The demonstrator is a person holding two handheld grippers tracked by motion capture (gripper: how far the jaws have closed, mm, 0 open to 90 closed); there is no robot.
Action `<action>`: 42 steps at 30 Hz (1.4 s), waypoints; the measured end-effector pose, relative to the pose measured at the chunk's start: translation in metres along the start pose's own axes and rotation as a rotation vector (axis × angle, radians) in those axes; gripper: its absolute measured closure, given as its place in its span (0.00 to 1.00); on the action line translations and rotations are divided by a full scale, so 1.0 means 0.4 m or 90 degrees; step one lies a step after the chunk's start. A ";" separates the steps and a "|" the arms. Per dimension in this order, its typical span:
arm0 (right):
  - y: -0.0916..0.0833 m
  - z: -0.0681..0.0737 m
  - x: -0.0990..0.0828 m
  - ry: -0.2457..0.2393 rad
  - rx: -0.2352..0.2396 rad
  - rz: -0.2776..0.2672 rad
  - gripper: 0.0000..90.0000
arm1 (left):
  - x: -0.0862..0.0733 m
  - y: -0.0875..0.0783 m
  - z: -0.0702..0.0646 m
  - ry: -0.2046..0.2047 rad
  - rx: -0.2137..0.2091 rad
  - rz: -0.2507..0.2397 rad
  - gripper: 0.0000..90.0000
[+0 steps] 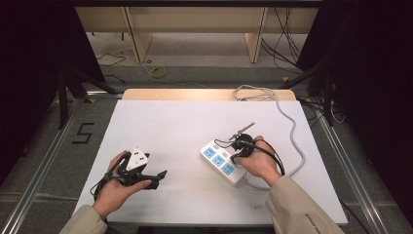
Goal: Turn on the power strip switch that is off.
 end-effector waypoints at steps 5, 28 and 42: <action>0.001 0.000 -0.001 0.000 -0.001 0.000 1.00 | 0.000 0.001 0.000 -0.001 0.001 0.000 0.17; 0.006 -0.005 -0.004 0.010 0.006 0.002 1.00 | 0.001 -0.001 -0.001 -0.002 0.001 -0.002 0.17; 0.007 -0.004 -0.006 0.018 0.005 0.002 1.00 | 0.005 0.003 -0.007 0.000 -0.005 -0.002 0.17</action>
Point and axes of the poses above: each handheld gripper's, and its own axes: y roughly forward along the jaws, x roughly out of its top, z roughly to its left, the point moved 2 cm from there along y, roughly forward along the jaws, and after that the axes turned 4 degrees about y, right-handed, at the moved point
